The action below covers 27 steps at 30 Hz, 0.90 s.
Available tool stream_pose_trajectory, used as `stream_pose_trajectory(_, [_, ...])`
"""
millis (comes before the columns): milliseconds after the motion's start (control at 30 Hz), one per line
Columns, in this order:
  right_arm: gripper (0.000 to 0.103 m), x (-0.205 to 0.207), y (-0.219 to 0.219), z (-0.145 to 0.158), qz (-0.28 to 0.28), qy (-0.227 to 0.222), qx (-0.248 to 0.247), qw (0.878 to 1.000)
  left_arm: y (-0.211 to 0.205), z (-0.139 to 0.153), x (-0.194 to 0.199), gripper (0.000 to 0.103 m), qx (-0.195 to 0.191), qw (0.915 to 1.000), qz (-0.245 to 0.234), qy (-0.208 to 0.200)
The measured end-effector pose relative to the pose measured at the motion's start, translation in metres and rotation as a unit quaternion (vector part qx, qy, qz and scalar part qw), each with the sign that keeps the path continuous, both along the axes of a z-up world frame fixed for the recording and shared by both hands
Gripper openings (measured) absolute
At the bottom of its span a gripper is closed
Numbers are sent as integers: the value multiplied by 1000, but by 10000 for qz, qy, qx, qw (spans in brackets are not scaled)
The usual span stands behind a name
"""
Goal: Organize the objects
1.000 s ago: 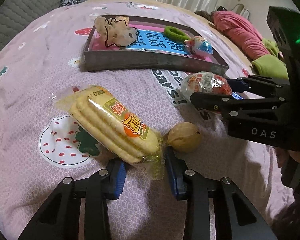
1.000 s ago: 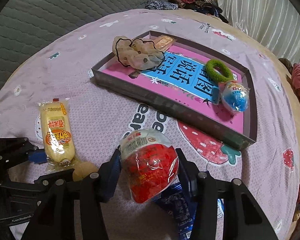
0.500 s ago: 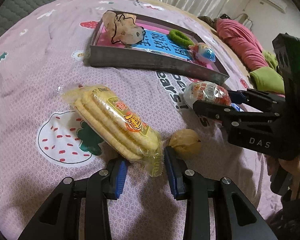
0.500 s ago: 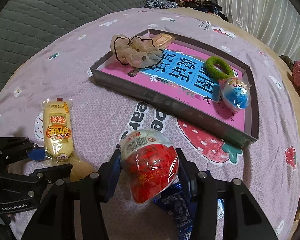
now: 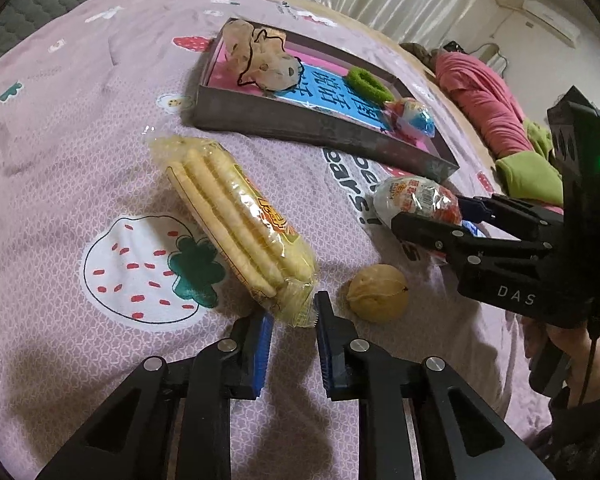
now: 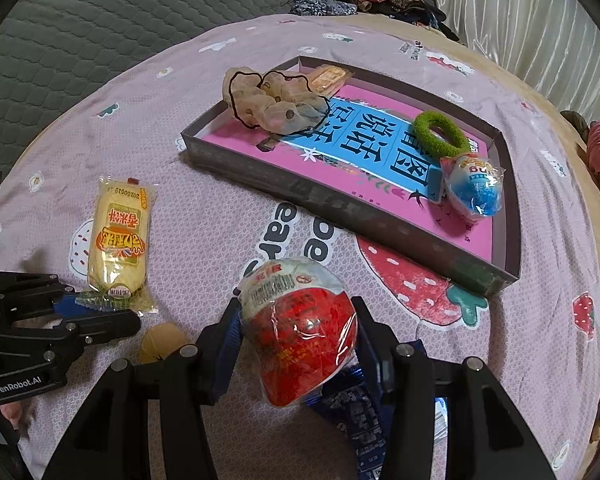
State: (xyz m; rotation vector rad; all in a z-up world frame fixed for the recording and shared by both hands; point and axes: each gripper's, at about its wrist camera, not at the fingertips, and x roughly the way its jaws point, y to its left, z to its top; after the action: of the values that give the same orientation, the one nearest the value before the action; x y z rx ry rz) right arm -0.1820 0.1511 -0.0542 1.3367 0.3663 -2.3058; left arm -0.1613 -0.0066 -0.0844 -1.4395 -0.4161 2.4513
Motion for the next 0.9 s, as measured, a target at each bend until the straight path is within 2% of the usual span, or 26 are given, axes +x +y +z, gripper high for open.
stream_pose_trajectory(467, [52, 1, 1, 0, -6, -24, -57, 10000, 3, 2, 1, 23, -104, 9999, -13, 19])
stream_pose_trajectory(733, [52, 2, 3, 7, -76, 56, -136, 9999, 2, 5, 3, 10, -144, 9999, 1, 42])
stream_pose_trajectory(900, [52, 4, 3, 18, -35, 173, -243, 9995, 4, 13, 7, 6, -254, 9994, 1, 227])
